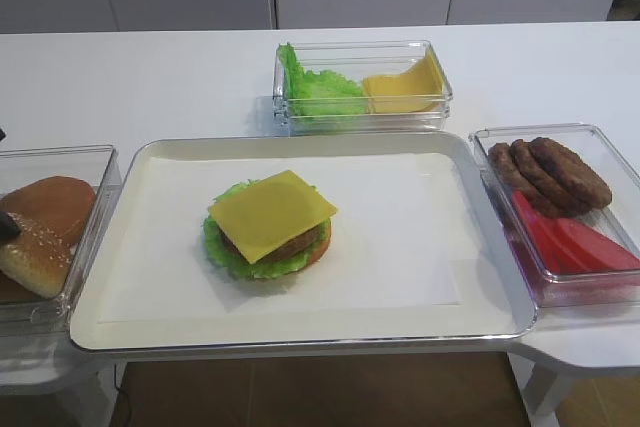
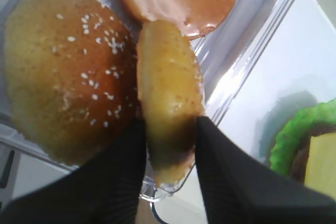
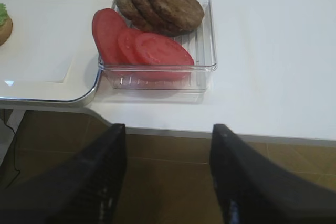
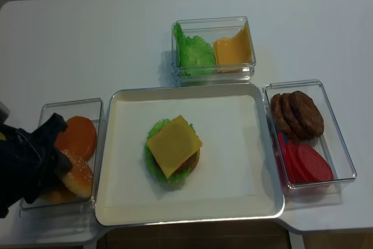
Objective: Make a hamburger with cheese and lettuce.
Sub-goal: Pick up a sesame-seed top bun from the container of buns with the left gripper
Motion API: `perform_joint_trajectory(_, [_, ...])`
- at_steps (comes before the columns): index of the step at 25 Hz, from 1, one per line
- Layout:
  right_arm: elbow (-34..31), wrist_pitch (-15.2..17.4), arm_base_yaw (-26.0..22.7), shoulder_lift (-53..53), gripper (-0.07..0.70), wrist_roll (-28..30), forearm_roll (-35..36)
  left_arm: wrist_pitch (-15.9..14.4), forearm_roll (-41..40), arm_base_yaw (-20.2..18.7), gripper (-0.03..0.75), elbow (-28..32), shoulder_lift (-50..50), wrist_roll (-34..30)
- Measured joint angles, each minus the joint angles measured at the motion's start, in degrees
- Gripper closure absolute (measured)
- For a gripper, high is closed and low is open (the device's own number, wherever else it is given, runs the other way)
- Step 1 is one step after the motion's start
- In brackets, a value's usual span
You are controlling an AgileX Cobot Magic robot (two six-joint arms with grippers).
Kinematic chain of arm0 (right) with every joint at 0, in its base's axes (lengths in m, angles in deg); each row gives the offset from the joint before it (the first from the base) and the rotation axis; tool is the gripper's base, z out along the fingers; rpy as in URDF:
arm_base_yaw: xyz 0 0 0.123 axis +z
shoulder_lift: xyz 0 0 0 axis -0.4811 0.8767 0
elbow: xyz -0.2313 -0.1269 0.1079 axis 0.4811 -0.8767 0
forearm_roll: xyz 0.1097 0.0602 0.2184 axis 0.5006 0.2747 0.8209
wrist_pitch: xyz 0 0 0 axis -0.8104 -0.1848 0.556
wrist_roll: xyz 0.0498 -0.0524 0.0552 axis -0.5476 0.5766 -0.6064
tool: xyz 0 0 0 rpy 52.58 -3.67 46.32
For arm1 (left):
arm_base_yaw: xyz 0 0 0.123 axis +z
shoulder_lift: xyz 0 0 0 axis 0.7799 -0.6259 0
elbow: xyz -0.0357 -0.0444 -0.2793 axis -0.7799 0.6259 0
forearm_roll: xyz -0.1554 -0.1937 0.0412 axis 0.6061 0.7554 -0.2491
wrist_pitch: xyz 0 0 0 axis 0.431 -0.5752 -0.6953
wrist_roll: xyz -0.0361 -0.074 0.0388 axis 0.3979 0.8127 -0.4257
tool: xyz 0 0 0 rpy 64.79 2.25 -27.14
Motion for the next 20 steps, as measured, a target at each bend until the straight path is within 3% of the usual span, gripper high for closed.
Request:
perform_joint_trajectory(11, [0.0, 0.0, 0.0, 0.0, 0.226, 0.0, 0.0, 0.3, -1.1, 0.0, 0.554, 0.0, 0.0, 0.0])
perform_joint_trajectory(20, [0.0, 0.0, 0.0, 0.0, 0.226, 0.0, 0.0, 0.6, -1.1, 0.0, 0.561, 0.0, 0.0, 0.0])
